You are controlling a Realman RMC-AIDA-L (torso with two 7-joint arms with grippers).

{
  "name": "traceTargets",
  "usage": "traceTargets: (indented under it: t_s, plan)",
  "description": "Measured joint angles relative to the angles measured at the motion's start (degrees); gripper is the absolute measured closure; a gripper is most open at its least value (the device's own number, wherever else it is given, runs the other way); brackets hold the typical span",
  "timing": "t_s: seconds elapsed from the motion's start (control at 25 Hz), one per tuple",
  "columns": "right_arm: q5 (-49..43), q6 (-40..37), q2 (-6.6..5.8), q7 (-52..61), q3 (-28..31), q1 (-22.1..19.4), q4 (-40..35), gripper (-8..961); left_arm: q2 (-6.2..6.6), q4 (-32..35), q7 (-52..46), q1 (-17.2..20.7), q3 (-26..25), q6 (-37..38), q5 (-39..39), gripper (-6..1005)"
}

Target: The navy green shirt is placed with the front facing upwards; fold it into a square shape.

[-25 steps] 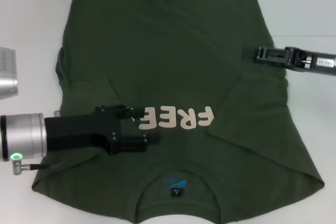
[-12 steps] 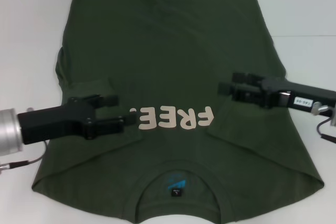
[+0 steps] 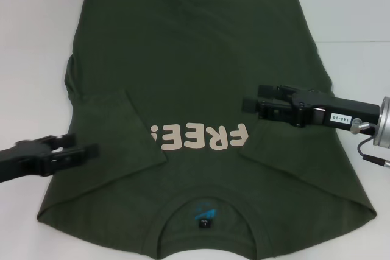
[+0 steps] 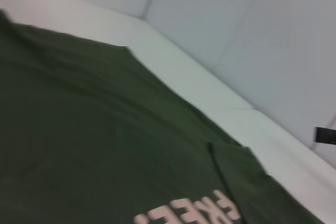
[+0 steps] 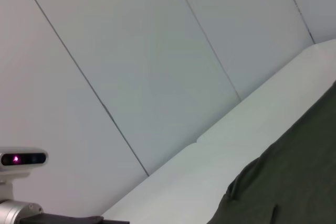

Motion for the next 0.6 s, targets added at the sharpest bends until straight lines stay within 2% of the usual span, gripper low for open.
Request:
traceTargets:
  t_s: [0.32, 0.44, 0.6]
  plan:
    - [-2.5, 0.1, -0.17, 0.1, -1.5, 1.1, 0.3, 10, -0.27, 3.9, -3.2, 2.8, -3.8, 0.6, 4.3, 151]
    - [-2.5, -0.3, -0.45, 0.8, -2.9, 1.2, 0.2, 10, -0.44, 5.2, -3.5, 3.5, -4.2, 0.8, 5.5, 151]
    - [-2.5, -2.8, -1.41, 2.0, -6.1, 1.3, -0.3, 11, -0.66, 6.8, -3.5, 4.1, -4.6, 1.8, 7.3, 151]
